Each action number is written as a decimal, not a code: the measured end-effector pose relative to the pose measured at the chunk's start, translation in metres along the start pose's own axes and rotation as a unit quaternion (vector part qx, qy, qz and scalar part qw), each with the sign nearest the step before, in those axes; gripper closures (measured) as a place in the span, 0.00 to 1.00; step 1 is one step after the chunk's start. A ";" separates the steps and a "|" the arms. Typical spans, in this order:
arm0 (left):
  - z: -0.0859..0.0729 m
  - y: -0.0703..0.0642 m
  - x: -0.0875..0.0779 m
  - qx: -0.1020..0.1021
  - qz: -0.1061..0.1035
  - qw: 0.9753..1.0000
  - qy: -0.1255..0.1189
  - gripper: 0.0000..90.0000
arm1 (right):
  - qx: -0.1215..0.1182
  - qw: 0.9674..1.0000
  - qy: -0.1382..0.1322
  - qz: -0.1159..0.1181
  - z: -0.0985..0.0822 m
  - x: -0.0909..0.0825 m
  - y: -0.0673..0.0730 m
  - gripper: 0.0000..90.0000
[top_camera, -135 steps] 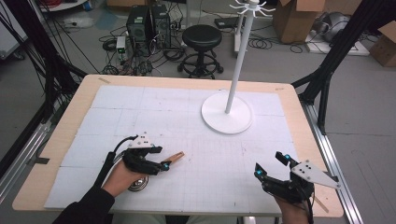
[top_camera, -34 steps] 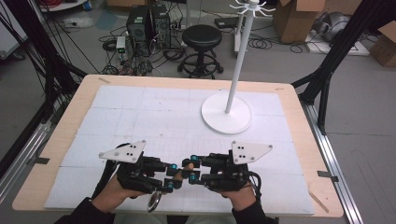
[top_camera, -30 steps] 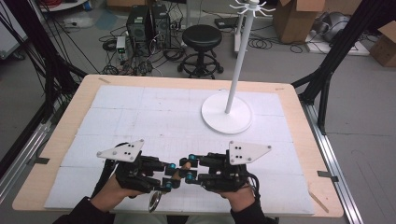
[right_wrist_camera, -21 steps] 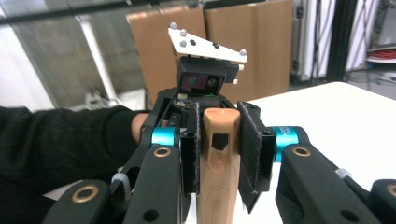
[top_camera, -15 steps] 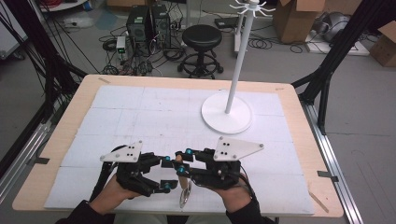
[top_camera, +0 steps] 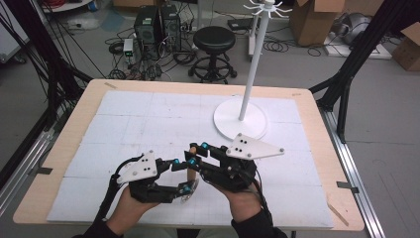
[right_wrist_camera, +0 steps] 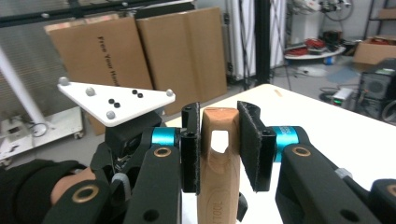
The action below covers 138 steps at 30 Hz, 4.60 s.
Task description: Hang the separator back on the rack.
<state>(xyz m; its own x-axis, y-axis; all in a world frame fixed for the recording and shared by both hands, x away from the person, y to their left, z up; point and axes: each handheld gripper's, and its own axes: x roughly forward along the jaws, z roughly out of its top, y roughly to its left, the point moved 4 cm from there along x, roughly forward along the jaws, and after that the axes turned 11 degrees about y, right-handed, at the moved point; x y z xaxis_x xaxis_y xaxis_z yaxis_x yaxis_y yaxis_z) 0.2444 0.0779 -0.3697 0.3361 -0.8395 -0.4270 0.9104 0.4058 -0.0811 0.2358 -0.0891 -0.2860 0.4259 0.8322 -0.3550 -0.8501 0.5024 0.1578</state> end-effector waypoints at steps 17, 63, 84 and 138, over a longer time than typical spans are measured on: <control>0.005 -0.005 0.011 0.011 -0.025 1.000 0.005 0.79 | 0.023 0.999 -0.019 -0.034 -0.006 -0.009 -0.006 0.79; 0.015 -0.008 -0.011 0.005 -0.236 0.971 -0.028 0.79 | -0.044 0.957 -0.045 0.283 -0.035 0.000 -0.020 0.79; -0.040 0.072 -0.060 -0.077 0.015 0.995 -0.055 0.26 | 0.006 0.998 -0.045 0.037 0.012 -0.006 -0.087 0.80; -0.052 0.102 -0.081 -0.102 0.077 0.989 -0.076 0.21 | 0.097 0.975 -0.059 -0.193 0.146 -0.029 -0.221 0.79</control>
<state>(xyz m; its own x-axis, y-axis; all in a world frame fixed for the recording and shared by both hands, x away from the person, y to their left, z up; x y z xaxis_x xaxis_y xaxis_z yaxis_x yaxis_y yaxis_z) 0.2977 0.2059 -0.3908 0.5138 -0.8001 -0.3095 0.7828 0.5849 -0.2124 0.4561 -0.1901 -0.1764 0.7446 0.5880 -0.3159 -0.5500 0.8087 0.2087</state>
